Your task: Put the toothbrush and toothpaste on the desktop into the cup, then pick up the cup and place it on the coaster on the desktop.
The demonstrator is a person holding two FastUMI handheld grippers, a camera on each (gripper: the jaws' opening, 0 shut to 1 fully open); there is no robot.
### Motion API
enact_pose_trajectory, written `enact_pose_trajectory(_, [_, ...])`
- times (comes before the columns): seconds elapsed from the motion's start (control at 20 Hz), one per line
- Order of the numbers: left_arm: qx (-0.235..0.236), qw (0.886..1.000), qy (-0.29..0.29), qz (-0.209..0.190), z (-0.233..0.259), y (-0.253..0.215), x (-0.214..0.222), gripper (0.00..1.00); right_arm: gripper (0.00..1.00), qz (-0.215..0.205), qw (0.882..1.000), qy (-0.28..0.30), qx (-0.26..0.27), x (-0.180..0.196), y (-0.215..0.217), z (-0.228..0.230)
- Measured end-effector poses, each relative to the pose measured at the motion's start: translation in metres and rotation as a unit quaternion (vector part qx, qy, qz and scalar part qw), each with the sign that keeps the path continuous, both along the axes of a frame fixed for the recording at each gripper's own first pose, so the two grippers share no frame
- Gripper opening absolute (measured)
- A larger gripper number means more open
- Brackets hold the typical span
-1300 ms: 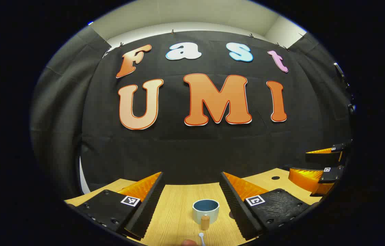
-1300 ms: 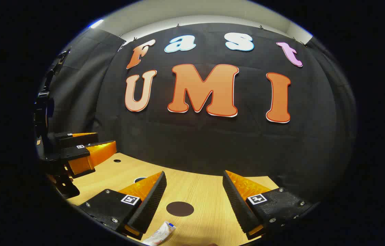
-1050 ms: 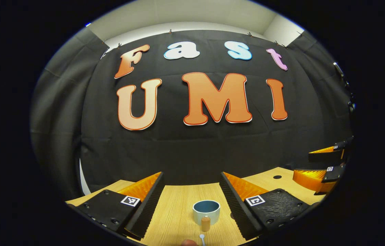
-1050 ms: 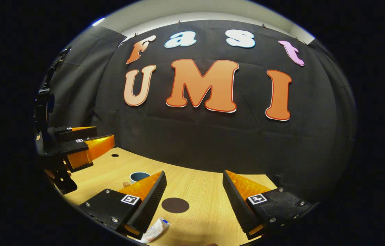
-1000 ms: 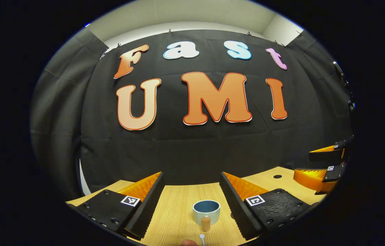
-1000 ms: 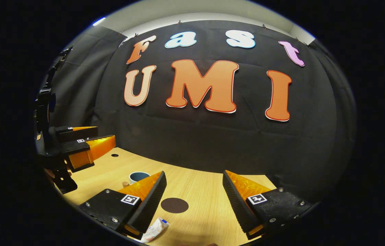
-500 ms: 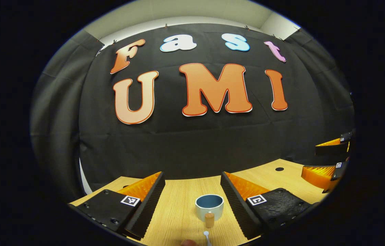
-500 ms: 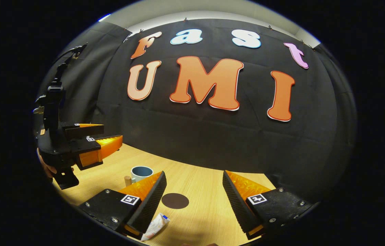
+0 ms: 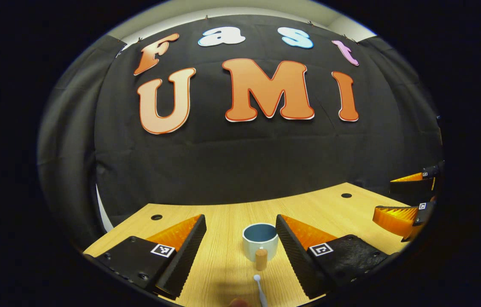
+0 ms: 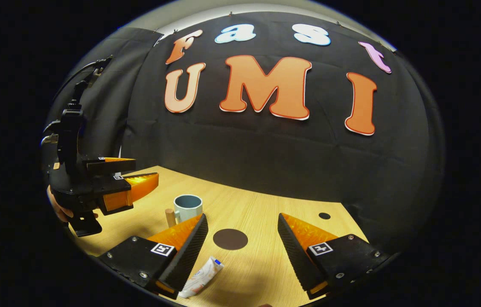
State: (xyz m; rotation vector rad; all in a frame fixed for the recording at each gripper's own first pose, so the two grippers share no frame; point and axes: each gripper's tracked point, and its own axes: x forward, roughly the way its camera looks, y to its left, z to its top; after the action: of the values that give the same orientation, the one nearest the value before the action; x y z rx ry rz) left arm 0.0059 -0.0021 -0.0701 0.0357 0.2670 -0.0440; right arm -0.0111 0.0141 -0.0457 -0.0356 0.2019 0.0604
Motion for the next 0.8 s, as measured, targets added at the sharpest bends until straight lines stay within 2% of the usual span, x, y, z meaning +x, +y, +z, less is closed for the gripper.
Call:
enact_pose_trajectory(0.2, [0.004,0.997,0.072,-0.019,-0.034,-0.014,-0.010,0.98,0.98,0.010,0.998,0.064,0.010,-0.006,0.003,-0.028])
enact_pose_trajectory(0.4, [-0.008,0.988,0.151,-0.025,-0.070,-0.015,-0.022,0.98,0.97,0.018,0.992,0.124,0.020,-0.013,0.013,-0.060])
enact_pose_trajectory(0.6, [-0.038,0.966,0.250,-0.043,-0.117,-0.027,-0.044,0.98,0.94,0.031,0.983,0.180,0.037,-0.017,0.027,-0.091])
enact_pose_trajectory(0.8, [-0.047,0.946,0.318,-0.047,-0.141,-0.033,-0.058,0.98,0.89,0.034,0.972,0.227,0.048,-0.018,0.035,-0.118])
